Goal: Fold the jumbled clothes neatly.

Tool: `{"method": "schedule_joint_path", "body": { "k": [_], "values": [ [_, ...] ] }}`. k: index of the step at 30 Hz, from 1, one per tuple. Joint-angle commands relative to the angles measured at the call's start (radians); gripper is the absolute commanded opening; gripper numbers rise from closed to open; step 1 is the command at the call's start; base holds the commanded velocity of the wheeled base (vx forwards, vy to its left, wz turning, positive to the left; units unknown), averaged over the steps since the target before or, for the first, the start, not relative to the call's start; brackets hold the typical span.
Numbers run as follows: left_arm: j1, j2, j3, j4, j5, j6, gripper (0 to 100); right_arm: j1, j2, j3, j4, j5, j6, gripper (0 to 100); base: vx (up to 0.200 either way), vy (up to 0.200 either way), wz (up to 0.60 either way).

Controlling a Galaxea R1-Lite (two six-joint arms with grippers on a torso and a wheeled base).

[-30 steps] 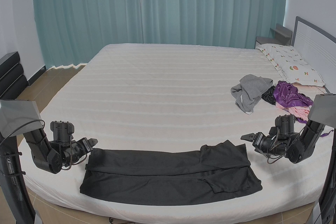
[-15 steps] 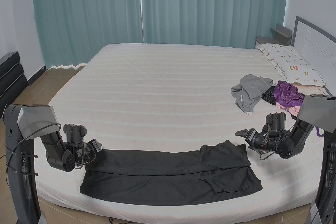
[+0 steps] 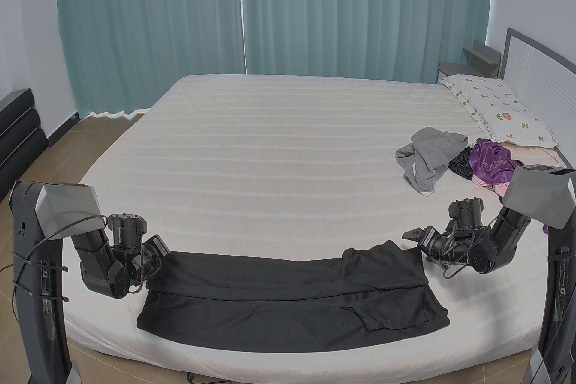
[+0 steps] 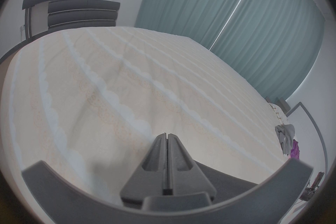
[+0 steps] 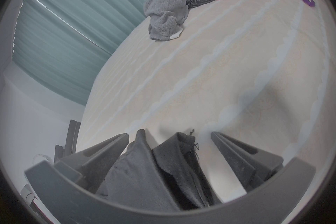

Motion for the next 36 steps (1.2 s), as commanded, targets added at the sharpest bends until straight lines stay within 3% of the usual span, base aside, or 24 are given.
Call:
{"method": "schedule_joint_path", "body": {
  "k": [1, 8, 9, 35, 36],
  "values": [
    [0.002, 0.006, 0.004, -0.003, 0.0, 0.0, 0, 0.0, 0.015, -0.043, 0.043, -0.016, 0.002, 100, 0.0, 0.0, 0.0],
    [0.001, 0.011, 0.004, -0.003, 0.0, 0.002, 0, 0.017, 0.037, -0.082, 0.065, -0.051, 0.002, 100, 0.0, 0.0, 0.0],
    [0.001, 0.013, 0.004, -0.003, 0.0, 0.003, 0, 0.018, 0.041, -0.082, 0.066, -0.057, 0.0, 0, 0.0, 0.0, 0.0],
    [0.001, 0.011, 0.007, -0.001, -0.003, -0.004, 0, -0.011, 0.031, -0.065, 0.048, -0.099, -0.001, 0, 0.0, 0.0, 0.0],
    [0.001, 0.011, 0.007, -0.001, -0.003, -0.004, 0, -0.011, 0.031, -0.065, 0.048, -0.099, -0.001, 100, 0.0, 0.0, 0.0]
  ]
}}
